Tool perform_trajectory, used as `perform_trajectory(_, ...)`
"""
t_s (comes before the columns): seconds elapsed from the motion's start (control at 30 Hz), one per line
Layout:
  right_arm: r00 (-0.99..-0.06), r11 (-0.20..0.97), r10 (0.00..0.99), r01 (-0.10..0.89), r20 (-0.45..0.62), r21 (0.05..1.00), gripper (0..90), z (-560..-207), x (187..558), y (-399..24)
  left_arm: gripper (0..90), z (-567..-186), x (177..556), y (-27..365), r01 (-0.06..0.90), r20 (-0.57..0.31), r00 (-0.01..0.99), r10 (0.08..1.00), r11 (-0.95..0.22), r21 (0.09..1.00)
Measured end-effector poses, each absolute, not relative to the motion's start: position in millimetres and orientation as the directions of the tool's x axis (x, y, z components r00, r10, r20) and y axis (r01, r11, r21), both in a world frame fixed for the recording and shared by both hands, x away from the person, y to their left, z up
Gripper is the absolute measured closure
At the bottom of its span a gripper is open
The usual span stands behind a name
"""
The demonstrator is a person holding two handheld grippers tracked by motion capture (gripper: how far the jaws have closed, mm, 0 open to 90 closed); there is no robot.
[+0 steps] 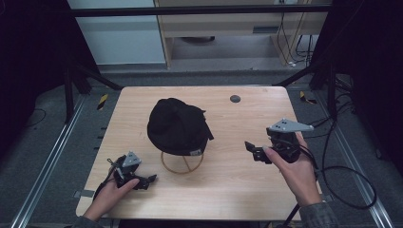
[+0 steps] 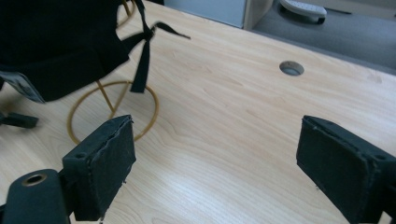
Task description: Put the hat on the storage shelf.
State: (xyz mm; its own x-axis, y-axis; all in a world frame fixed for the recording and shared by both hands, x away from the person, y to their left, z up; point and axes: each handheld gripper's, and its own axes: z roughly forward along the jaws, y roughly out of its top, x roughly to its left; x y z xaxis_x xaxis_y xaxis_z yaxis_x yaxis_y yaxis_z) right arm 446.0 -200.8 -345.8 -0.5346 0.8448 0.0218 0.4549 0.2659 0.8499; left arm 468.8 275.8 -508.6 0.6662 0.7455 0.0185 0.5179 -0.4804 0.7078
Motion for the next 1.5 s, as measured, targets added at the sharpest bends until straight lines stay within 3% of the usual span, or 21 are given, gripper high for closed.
perform_trajectory(0.73,-0.503,0.224,0.858,0.547,0.103,0.807,16.9,-410,469,-185,0.0,-509,469,276,0.517,0.02,0.667,0.744,-0.482,0.707)
perform_trajectory(1.5,-0.519,0.307,0.853,0.588,0.057,0.748,11.8,-467,473,-165,0.0,-509,469,276,0.518,0.018,0.666,0.746,-0.479,0.709)
